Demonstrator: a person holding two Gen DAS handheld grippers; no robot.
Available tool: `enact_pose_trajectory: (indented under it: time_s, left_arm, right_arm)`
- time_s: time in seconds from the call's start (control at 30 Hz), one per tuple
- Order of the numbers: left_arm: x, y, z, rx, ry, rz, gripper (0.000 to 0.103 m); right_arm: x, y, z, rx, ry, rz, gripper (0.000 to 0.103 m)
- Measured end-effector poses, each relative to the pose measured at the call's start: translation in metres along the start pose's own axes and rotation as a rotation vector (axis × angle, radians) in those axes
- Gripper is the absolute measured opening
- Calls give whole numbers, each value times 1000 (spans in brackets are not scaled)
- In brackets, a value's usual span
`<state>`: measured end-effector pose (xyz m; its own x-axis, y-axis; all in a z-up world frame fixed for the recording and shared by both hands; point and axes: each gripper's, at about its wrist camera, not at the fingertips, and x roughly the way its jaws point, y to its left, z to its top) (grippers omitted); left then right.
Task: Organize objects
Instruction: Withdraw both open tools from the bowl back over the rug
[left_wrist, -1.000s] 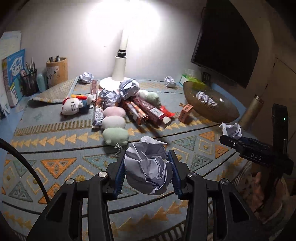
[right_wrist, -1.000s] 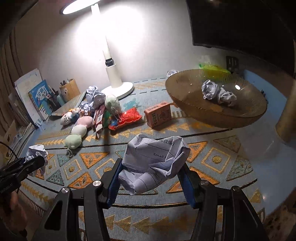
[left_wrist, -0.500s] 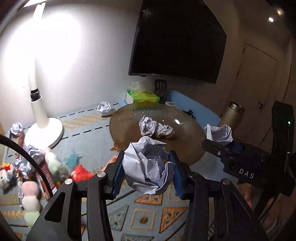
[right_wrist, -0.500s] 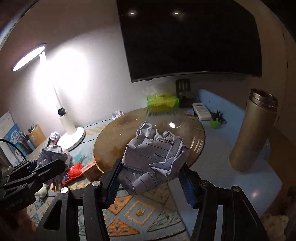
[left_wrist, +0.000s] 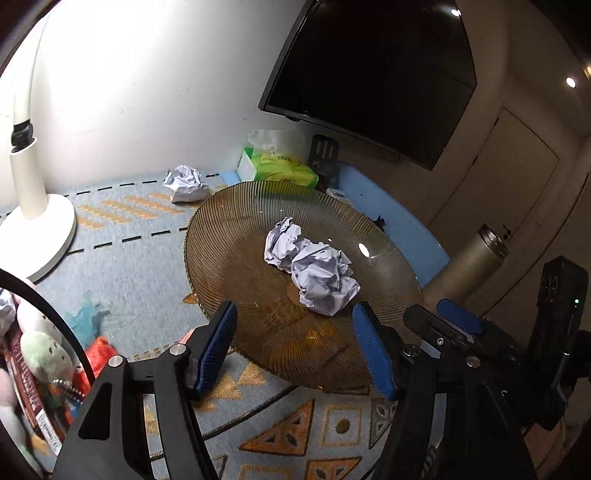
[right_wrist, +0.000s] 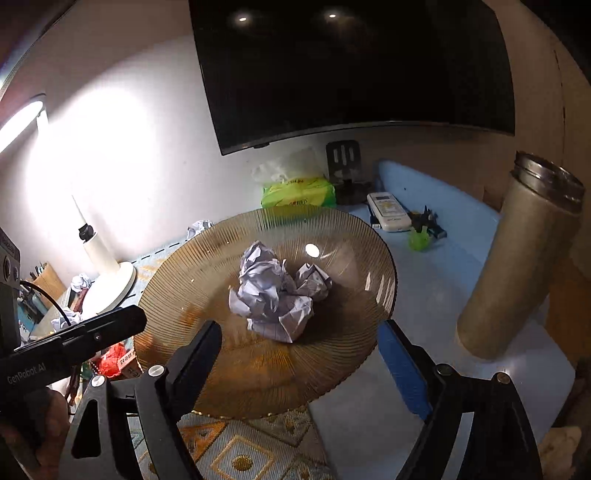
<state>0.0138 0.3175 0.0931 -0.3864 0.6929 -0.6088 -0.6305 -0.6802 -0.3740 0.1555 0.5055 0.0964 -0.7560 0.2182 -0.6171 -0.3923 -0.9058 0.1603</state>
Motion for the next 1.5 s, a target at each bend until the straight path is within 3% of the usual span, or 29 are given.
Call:
enact_pose_trajectory:
  time_s: [0.23, 0.43, 0.5, 0.57, 0.67, 0.8, 0.97, 1.13, 1.23, 1.5]
  left_arm:
    - [-71, -3, -21, 30, -87, 73, 63]
    - [-139, 30, -48, -61, -161, 136, 63]
    - [-157, 49, -58, -94, -175, 216, 63]
    - [-171, 69, -70, -130, -167, 342, 63]
    - [-187, 108, -94, -215, -149, 451, 63]
    - [-191, 155, -123, -309, -103, 571, 63]
    - [-188, 182, -138, -333, -75, 630, 63]
    - [-179, 198, -143, -352, -61, 662, 63]
    - [-172, 202, -146, -375, -46, 682, 63]
    - [-161, 194, -145, -317, -6, 707, 63]
  right_arm:
    - [-31, 32, -20, -64, -15, 49, 85]
    - [-45, 77, -39, -132, -7, 121, 91]
    - [-44, 93, -49, -152, 10, 146, 91]
    - [-41, 110, -60, -176, 31, 167, 91]
    - [-31, 136, -78, -213, 75, 205, 91]
    - [-11, 173, -102, -290, 114, 237, 91]
    - [12, 212, -117, -422, 110, 205, 91]
    - [26, 228, -116, -473, 98, 201, 91]
    - [38, 232, -118, -492, 160, 202, 91]
    - [44, 229, -118, -462, 203, 207, 91]
